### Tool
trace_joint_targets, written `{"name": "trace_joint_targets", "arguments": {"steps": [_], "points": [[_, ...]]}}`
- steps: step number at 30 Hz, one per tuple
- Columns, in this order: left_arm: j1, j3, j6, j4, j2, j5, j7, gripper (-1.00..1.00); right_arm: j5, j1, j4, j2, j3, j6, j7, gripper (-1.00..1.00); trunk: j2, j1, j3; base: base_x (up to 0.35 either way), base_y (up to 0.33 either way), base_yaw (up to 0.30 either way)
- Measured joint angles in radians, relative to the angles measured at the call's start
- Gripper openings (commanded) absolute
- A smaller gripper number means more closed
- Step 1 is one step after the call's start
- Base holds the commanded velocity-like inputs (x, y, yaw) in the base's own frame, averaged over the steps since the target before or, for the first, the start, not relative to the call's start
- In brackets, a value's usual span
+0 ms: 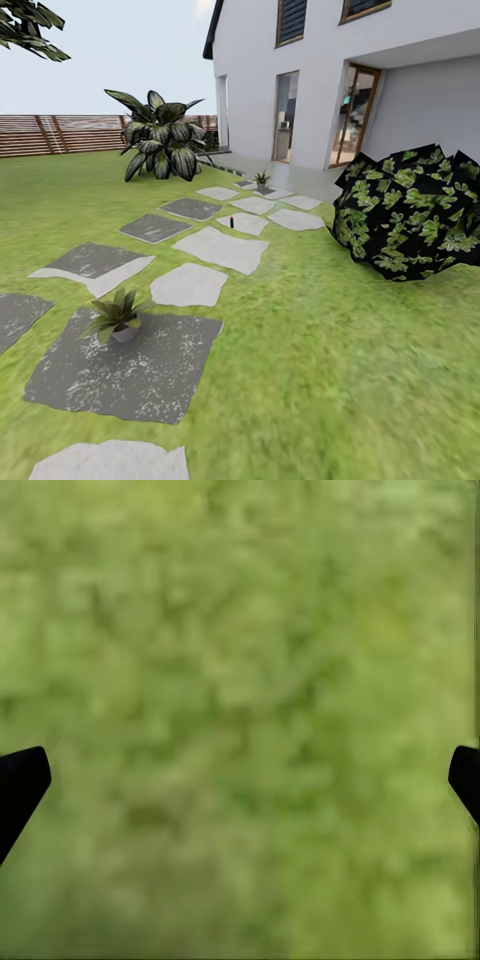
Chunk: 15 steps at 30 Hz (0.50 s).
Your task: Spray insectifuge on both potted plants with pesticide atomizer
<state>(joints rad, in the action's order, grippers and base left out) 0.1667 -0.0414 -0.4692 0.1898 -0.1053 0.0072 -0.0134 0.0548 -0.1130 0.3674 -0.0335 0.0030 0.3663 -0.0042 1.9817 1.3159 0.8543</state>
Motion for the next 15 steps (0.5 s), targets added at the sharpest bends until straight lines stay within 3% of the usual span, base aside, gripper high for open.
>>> {"name": "trace_joint_targets", "arguments": {"steps": [15], "points": [[0.0, 0.0, 0.0, 0.001, 0.0, 0.0, 0.0, 1.0, 0.001, 0.0, -0.001, 0.0, 0.0, 0.0, 0.0, 1.0, 0.0, 0.0, 0.0, 0.332, -0.117, 0.0]]}}
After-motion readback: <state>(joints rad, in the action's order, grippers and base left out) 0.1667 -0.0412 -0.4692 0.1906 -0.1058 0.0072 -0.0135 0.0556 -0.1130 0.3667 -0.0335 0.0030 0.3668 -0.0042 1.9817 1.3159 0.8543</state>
